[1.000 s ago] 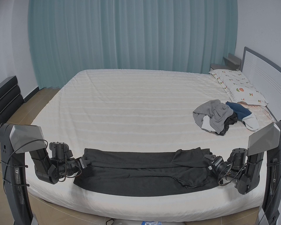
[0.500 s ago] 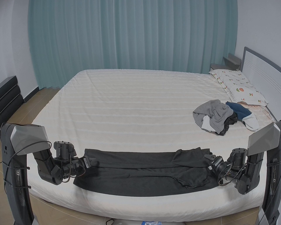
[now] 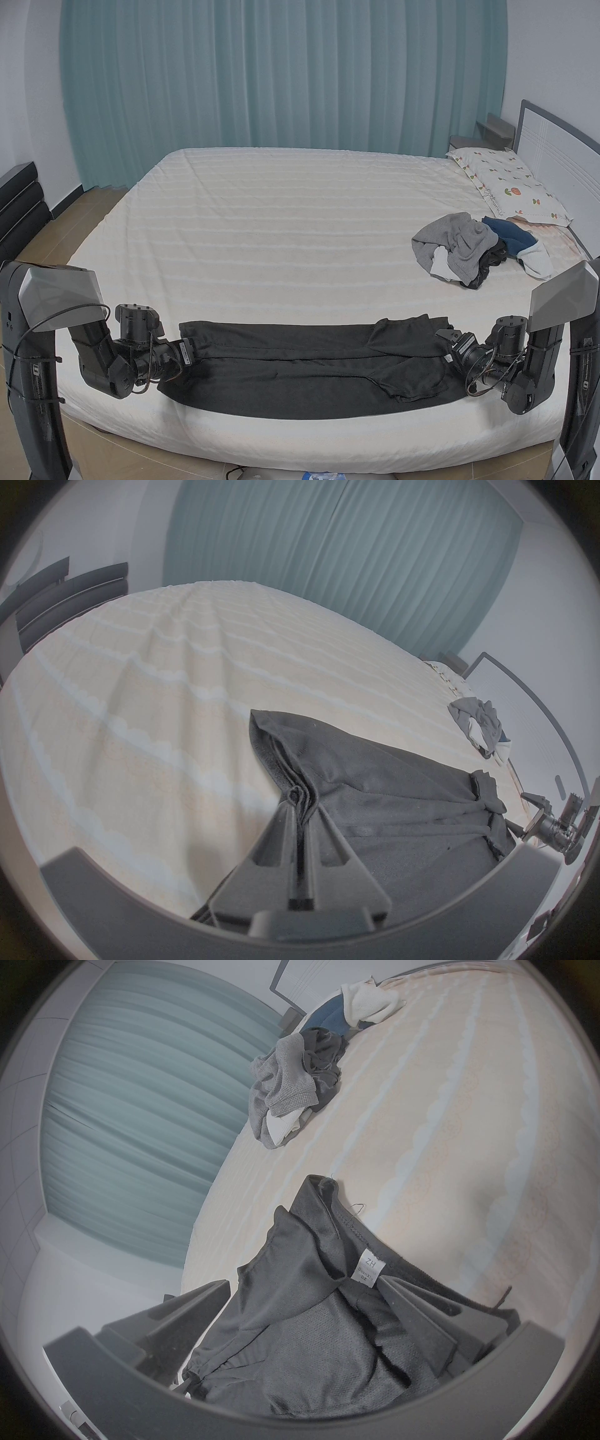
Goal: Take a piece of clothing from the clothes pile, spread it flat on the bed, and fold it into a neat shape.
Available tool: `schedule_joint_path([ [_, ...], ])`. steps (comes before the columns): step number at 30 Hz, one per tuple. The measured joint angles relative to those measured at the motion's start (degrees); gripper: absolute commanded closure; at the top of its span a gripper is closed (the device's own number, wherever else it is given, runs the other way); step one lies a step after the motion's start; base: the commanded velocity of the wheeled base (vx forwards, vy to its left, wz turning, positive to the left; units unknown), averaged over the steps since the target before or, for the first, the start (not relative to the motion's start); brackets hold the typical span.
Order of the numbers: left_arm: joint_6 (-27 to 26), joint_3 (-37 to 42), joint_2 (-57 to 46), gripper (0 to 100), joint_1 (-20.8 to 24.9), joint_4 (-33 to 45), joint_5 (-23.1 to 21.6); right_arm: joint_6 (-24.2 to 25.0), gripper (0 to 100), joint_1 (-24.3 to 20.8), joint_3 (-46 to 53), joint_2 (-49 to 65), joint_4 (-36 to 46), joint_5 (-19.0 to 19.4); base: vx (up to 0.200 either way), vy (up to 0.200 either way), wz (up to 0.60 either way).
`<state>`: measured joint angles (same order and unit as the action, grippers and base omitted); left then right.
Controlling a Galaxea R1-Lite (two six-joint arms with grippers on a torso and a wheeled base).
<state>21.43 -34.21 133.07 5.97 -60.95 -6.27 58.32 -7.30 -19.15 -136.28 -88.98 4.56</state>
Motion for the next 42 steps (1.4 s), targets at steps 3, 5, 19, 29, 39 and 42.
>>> schedule_joint_path([
  [3,0.0,-0.1,-0.3,100,-0.7,0.0,0.0,0.0,0,0.1,0.0,0.0,0.0,0.0,0.000,0.000,0.00],
  [5,0.0,-0.4,-0.4,100,-1.2,0.1,0.0,0.0,0,0.2,0.0,0.0,0.0,0.0,0.000,0.000,0.00],
  [19,0.2,-1.8,-0.2,100,-2.8,0.4,-0.9,0.1,0,0.5,-0.1,0.3,0.0,0.0,-0.014,0.000,0.00],
  [29,0.6,-2.0,-0.2,100,-2.8,0.0,-0.9,0.1,0,0.8,-0.1,0.5,0.0,0.0,-0.100,0.000,0.00],
  [39,2.6,-3.6,-0.1,100,-2.5,0.0,-0.4,0.1,0,1.0,0.0,0.7,0.0,0.0,0.000,0.000,0.00],
  [42,5.3,-4.3,-0.1,100,-2.3,0.0,-0.2,0.1,0,1.0,0.0,0.7,0.0,0.0,0.000,0.000,0.00],
])
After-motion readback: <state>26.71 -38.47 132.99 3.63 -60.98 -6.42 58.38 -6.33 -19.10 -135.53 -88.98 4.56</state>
